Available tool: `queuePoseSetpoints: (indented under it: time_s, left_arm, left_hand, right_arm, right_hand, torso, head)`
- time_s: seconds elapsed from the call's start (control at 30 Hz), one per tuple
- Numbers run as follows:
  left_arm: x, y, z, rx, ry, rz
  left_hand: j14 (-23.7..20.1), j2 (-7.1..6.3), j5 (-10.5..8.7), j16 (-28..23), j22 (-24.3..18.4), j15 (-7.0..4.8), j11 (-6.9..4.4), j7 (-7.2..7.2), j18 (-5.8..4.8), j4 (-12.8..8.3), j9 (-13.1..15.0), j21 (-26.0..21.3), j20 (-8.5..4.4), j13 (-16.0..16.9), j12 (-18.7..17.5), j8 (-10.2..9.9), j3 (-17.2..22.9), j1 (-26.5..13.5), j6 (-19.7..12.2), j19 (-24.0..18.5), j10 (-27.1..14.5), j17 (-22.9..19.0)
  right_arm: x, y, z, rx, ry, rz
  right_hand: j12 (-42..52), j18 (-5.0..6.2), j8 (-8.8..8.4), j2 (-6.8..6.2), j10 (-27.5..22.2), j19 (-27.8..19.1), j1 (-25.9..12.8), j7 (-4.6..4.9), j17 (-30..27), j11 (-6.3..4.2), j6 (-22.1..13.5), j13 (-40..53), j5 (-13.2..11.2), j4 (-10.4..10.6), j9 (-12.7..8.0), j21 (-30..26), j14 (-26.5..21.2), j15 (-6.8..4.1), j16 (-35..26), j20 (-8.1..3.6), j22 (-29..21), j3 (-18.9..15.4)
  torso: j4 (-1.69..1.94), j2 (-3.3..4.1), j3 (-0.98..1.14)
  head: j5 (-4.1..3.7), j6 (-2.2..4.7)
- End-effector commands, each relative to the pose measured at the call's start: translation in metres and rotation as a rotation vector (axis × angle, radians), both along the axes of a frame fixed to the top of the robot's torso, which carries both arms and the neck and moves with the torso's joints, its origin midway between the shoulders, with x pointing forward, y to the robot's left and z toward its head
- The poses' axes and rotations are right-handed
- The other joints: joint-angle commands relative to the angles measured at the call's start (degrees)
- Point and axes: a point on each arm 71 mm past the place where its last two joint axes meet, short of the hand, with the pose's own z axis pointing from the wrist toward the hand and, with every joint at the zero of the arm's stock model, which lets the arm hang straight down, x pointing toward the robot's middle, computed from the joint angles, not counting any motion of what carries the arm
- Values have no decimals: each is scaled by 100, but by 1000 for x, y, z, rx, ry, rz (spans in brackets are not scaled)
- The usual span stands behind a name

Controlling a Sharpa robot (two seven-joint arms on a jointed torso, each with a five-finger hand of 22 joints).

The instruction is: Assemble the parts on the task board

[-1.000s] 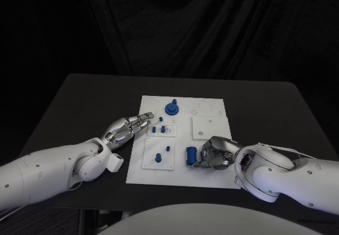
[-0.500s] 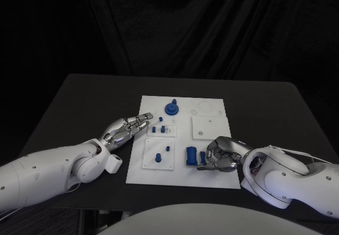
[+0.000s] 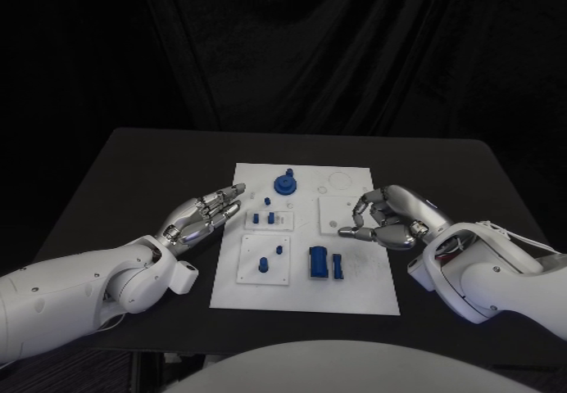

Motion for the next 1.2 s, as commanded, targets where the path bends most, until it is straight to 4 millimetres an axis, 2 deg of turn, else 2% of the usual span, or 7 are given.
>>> queuePoseSetpoints:
  time_s: [0.03,0.43,0.67,0.7,0.73,0.97,1.2]
  left_arm:
    - [4,2,18,-36,-135,47]
    - [11,-4,30,-35,-181,59]
    - [14,-10,29,-40,-178,45]
    - [14,-11,29,-40,-177,43]
    - [14,-10,19,24,-72,42]
    - [20,-16,24,25,-79,93]
    - [34,-30,38,25,-84,224]
  left_hand:
    - [9,-57,23,-21,-19,-122,-104,-176,-65,87,-56,-10,-114,-16,-129,-63,-38,-69,-577,-14,-91,-9]
    - [9,106,-178,-21,-51,-183,-392,-773,62,120,-165,-16,-40,-91,-672,-169,-386,-473,-1642,-27,-468,-9]
    - [9,134,-175,-21,-64,-234,-455,-845,126,117,-157,-20,-28,-103,-749,-161,-426,-458,-1597,-34,-546,-9]
    - [9,135,-175,-21,-65,-234,-456,-846,127,117,-156,-20,-28,-103,-750,-160,-426,-458,-1593,-34,-547,-9]
    - [9,-305,-1098,-21,-187,-519,-656,-614,-157,-380,-206,-66,-289,-204,-1234,-209,-22,-2980,-1823,-92,-669,-9]
    - [9,-506,-1606,-21,-187,-519,-656,-133,-230,-631,-206,-66,-364,-204,-1234,-209,162,-4310,-1823,-92,-669,-9]
    - [9,-677,-1990,-21,-187,-519,-656,-133,-320,-825,-206,-66,-791,-204,-1234,-209,327,-5341,-1823,-92,-669,-9]
  right_arm:
    - [7,-9,13,128,-153,-47]
    - [24,-24,11,225,-231,-47]
    - [27,-28,3,269,-211,-18]
    - [27,-29,2,272,-208,-15]
    - [28,-29,1,218,-195,-39]
    - [34,-26,0,254,-174,-55]
    - [47,-19,-1,348,-124,-97]
  right_hand:
    - [-496,194,-331,123,86,-368,-18,118,-945,106,0,955,248,-9,-333,-997,-234,97,-755,84,395,-15]
    - [-5743,477,-2042,571,-3536,-2447,-524,1042,-4179,1155,-435,-3775,704,-17,-2709,-5871,-2825,1251,-4751,1110,-2357,-478]
    - [-7004,225,-3289,-438,-4936,-4460,-725,1021,-5402,1524,-1144,-5519,842,33,-3988,-6369,-4390,2003,-5999,1689,-3899,-268]
    - [-7071,189,-3379,-528,-5088,-4621,-719,941,-5467,1530,-1248,-5594,869,38,-4063,-6369,-4564,2002,-6090,1722,-3983,-355]
    - [-7583,58,-3613,-138,-6012,-5633,-2823,715,-5685,1222,-2437,-6117,439,-476,-4600,-6693,-5638,1613,-6455,1212,-5041,-106]
    - [-7930,-461,-3845,-54,-6671,-6485,-3900,137,-5882,1053,-3173,-6490,245,-728,-4975,-6693,-6395,1422,-6752,987,-5806,-56]
    - [-8145,-461,-4305,87,-7055,-6836,-4754,137,-6312,925,-3658,-6713,70,-954,-5199,-6693,-6838,1275,-6906,780,-6180,352]
  torso:
    - [-35,-146,23]
    - [-132,-518,56]
    - [-255,-627,133]
    - [-261,-624,144]
    - [-194,-577,98]
    - [-211,-576,113]
    - [-253,-572,151]
  head:
    - [31,-1]
    - [100,-1]
    - [268,-1]
    - [258,-1]
    - [236,0]
    - [216,165]
    - [165,579]
